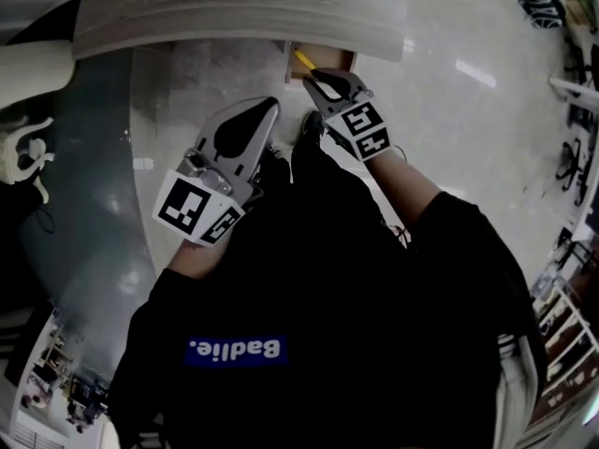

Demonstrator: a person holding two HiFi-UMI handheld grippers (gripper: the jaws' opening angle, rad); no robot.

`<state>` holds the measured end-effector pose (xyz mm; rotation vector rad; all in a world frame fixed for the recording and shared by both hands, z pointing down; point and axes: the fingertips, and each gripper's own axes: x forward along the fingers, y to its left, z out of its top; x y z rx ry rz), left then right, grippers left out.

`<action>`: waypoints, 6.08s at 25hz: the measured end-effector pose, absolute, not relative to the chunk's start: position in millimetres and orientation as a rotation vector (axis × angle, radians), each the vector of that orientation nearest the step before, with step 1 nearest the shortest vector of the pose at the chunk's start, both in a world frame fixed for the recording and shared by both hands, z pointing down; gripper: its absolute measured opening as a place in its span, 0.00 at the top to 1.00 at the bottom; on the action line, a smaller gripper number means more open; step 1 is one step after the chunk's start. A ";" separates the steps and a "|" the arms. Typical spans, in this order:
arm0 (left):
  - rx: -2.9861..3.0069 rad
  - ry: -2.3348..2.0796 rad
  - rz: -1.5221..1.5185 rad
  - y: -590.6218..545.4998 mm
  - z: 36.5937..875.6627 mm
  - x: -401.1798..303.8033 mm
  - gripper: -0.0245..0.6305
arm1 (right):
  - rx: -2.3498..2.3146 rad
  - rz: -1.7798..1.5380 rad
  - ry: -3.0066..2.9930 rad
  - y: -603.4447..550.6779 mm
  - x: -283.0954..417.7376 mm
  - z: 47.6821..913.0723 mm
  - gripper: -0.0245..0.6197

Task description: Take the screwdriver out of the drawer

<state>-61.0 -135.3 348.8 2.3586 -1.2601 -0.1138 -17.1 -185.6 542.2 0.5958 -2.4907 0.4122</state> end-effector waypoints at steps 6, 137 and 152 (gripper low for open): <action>2.319 -1.282 -0.101 -140.0 366.9 -59.7 0.97 | 0.618 0.447 -2.407 -201.3 -8.1 604.3 0.83; 2.590 -1.019 -0.034 -71.7 317.5 -42.2 0.97 | 0.749 0.449 -2.860 -97.0 -14.9 326.2 0.81; 2.579 -1.033 -0.031 -70.1 317.2 -40.6 0.97 | 0.720 0.453 -2.854 -96.2 -16.8 329.2 0.81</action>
